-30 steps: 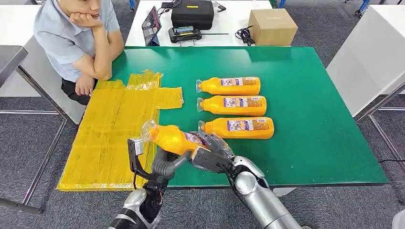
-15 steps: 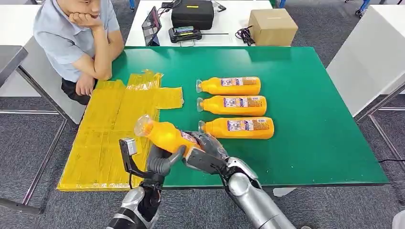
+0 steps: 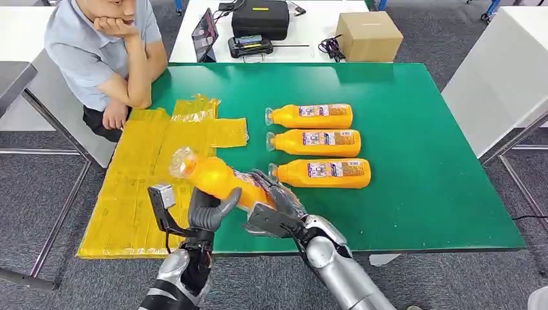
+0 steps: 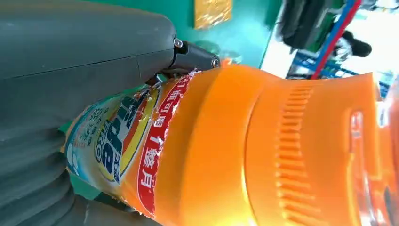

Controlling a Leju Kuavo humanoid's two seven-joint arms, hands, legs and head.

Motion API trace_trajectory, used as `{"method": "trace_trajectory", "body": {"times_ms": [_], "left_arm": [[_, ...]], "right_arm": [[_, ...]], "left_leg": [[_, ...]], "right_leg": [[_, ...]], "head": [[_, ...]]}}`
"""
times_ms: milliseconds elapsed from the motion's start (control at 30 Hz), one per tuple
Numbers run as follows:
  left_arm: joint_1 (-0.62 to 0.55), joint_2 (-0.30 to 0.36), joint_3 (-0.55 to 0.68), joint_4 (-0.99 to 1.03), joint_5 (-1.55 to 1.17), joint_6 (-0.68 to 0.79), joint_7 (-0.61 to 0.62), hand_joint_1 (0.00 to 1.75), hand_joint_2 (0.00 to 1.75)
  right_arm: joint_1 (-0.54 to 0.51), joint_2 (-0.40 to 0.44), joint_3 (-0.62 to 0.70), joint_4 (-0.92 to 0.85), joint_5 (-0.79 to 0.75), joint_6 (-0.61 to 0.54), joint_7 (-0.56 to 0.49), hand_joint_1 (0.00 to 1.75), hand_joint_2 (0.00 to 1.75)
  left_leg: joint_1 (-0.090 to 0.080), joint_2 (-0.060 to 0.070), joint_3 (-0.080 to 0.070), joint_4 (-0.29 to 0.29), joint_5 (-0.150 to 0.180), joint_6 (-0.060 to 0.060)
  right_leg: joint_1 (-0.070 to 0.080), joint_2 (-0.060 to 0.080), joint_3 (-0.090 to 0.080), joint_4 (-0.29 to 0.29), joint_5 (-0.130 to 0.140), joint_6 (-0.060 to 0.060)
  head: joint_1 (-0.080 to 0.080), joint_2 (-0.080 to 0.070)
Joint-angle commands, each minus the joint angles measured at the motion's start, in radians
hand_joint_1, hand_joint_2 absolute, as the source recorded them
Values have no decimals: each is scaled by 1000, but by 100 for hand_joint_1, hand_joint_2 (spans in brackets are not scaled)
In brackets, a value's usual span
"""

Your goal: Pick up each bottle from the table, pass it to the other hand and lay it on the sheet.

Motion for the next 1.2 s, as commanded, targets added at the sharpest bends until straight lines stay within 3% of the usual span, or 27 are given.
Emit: {"method": "trace_trajectory", "body": {"times_ms": [33, 133, 200, 300, 433, 733, 800, 833, 900, 967, 1000, 1200], "left_arm": [[41, -4, 89, -199, -41, 19, 8, 175, 175], [40, 2, 93, -247, -213, 91, -3, 175, 175], [54, -3, 99, -341, -566, 179, -17, 175, 175], [77, -4, 123, -429, -847, 209, 31, 175, 175], [78, 5, 114, -458, -1181, 295, 59, 175, 175], [47, 40, 70, -381, -1740, 292, 292, 175, 175], [-4, 147, -30, -302, -1842, 208, 491, 175, 175], [-11, 146, -32, -285, -1842, 217, 495, 175, 175], [-74, 220, -123, -177, -1842, 155, 616, 175, 175], [-94, 225, -123, -128, -1842, 156, 621, 175, 175], [-104, 210, -95, -90, -1842, 132, 611, 175, 175], [-172, 235, -102, 51, -1842, 92, 664, 175, 175]], "right_arm": [[30, 20, -54, -54, 26, -23, 5, 0, 0], [55, 16, -90, -93, 43, -42, 6, 0, 0], [112, 19, -149, -171, 86, -77, 14, 0, 0], [159, 35, -214, -238, 110, -82, 22, 0, 0], [149, 54, -262, -244, 114, -67, 17, 0, 0], [137, 56, -272, -198, 115, -53, -19, 0, 0], [125, 54, -274, -173, 108, -50, -33, 0, 0], [123, 53, -274, -168, 107, -49, -35, 0, 0], [113, 56, -276, -148, 101, -46, -45, 0, 0], [110, 58, -275, -141, 100, -45, -48, 0, 0], [106, 59, -273, -136, 97, -42, -54, 0, 175], [85, 69, -259, -116, 92, -36, -62, 0, 175]], "left_leg": [[2, 1, 2, 1, -2, -2], [1, 1, 2, 1, -2, -2], [2, -1, 1, 1, -1, -2], [2, -1, 1, 2, -2, -2], [0, 0, 0, 0, -1, -1], [2, 0, 3, 0, -1, -3], [2, 0, 3, 0, -1, -3], [1, -1, 3, -1, 0, -2], [2, -2, 5, -2, 0, -4], [1, -3, 3, -2, 1, -3], [0, -3, 2, -2, 1, -2], [2, 0, 4, -1, 0, -3]], "right_leg": [[2, 0, 2, 1, -2, -3], [2, 0, 2, 1, -1, -2], [2, -2, 2, 0, -2, -3], [2, -2, 2, 1, -2, -3], [0, 0, 0, 0, -1, -2], [2, -1, 3, -1, -1, -3], [2, -1, 4, 0, -2, -4], [1, -2, 3, -1, -1, -3], [2, -3, 6, -2, -1, -4], [1, -4, 4, -1, -1, -3], [0, -3, 2, -1, 0, -2], [2, -1, 4, -1, -1, -3]], "head": [[0, 0], [0, 0], [0, 0], [0, 0], [0, 0], [0, 0], [0, 0], [0, 0], [0, 0], [0, 0], [1, 0], [0, 0]]}}
